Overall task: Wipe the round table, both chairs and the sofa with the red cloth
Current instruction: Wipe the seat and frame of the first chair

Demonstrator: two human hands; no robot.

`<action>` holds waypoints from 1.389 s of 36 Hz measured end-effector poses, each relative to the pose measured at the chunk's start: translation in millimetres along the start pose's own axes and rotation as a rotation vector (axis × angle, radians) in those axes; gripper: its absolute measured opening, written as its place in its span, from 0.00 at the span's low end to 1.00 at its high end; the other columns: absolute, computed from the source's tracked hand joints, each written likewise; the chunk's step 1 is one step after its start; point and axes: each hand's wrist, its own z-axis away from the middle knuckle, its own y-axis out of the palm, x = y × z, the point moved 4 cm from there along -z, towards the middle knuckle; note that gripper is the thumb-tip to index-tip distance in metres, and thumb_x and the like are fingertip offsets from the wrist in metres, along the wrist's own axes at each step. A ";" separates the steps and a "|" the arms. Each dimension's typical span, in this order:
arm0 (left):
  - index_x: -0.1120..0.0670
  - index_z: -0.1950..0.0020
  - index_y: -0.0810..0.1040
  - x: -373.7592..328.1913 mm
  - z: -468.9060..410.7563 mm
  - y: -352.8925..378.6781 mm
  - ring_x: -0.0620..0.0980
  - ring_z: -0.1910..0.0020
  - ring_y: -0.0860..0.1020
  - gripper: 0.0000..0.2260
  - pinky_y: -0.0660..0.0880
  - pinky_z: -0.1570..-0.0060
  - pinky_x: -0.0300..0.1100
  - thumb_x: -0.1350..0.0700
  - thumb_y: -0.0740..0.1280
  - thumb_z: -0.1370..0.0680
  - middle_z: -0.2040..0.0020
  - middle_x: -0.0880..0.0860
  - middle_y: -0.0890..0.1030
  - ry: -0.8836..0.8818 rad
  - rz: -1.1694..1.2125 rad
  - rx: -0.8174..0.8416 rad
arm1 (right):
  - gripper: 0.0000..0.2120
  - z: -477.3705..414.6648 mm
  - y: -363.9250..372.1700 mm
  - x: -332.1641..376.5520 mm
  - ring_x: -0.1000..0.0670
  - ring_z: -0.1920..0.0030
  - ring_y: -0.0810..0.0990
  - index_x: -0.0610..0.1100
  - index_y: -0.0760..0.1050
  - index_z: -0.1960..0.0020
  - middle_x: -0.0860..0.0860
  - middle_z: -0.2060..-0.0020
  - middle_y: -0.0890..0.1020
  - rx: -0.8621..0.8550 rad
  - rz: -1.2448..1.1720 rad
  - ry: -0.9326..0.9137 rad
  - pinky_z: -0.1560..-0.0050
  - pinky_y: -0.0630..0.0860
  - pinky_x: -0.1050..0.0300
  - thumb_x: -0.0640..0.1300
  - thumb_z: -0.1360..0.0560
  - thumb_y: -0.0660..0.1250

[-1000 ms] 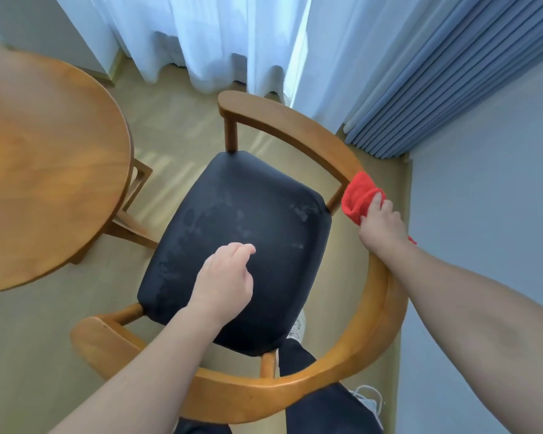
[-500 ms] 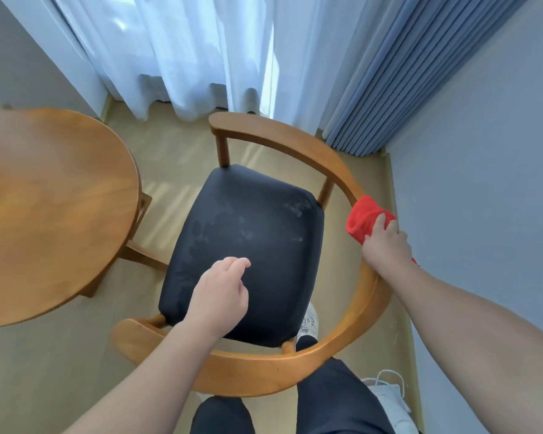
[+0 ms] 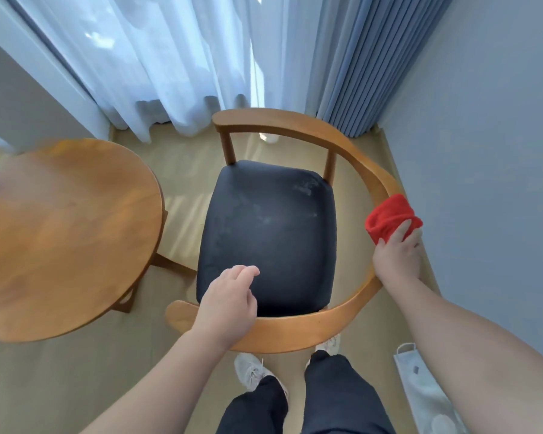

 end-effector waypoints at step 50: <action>0.58 0.39 0.76 41.1 147.1 55.8 0.49 0.44 0.76 0.17 0.70 0.48 0.38 0.67 0.63 0.27 0.44 0.50 0.78 -0.406 0.070 -0.054 | 0.38 111.1 70.8 -4.3 0.38 0.45 0.79 0.36 0.78 0.39 0.41 0.45 0.81 0.352 0.505 -1.180 0.40 0.62 0.44 0.66 0.29 0.52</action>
